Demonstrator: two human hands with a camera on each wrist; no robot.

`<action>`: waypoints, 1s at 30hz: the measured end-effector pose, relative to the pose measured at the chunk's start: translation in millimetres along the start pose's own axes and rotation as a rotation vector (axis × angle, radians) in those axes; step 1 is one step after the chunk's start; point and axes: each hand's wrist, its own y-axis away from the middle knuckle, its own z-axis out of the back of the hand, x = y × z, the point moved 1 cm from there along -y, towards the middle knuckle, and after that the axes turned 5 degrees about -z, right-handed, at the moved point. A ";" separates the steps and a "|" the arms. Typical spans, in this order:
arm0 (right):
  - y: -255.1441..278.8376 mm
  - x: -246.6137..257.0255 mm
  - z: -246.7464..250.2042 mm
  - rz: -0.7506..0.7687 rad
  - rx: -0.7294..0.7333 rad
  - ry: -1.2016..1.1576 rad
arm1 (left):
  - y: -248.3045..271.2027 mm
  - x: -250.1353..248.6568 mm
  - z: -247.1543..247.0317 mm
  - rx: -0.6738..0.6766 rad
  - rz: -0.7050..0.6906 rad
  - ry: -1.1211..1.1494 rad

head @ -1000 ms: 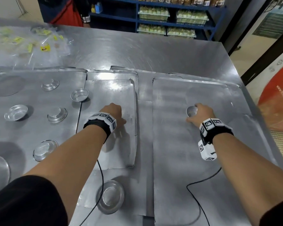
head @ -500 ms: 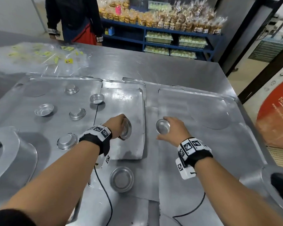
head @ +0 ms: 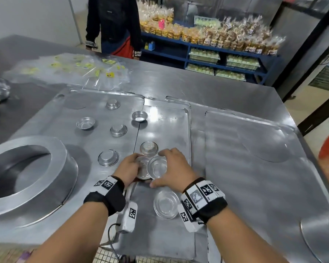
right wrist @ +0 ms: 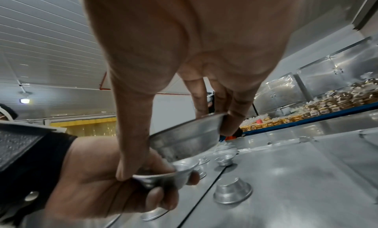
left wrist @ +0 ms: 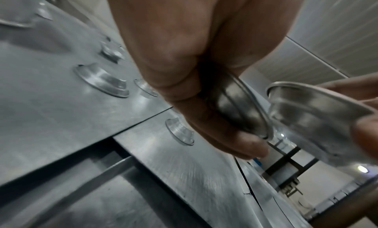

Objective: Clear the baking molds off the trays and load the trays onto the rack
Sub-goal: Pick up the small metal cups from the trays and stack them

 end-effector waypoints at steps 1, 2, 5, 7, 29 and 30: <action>-0.5 7.0 -6.1 0.005 0.012 -0.008 | 4.7 -0.4 3.4 -0.012 0.053 0.122; -1.4 13.2 -12.2 0.009 0.026 -0.010 | 8.1 -0.6 7.2 -0.016 0.080 0.207; -5.9 30.4 -29.2 0.019 0.052 -0.004 | 17.2 -0.7 19.7 0.021 0.123 0.297; -8.1 41.9 -38.2 0.028 0.059 0.016 | 20.9 2.5 29.4 0.052 0.121 0.269; -3.1 88.8 -89.6 0.084 0.047 -0.038 | 29.7 45.3 84.1 0.064 0.101 0.189; -3.6 87.7 -89.2 0.077 0.067 -0.024 | 30.5 45.3 83.9 0.069 0.101 0.171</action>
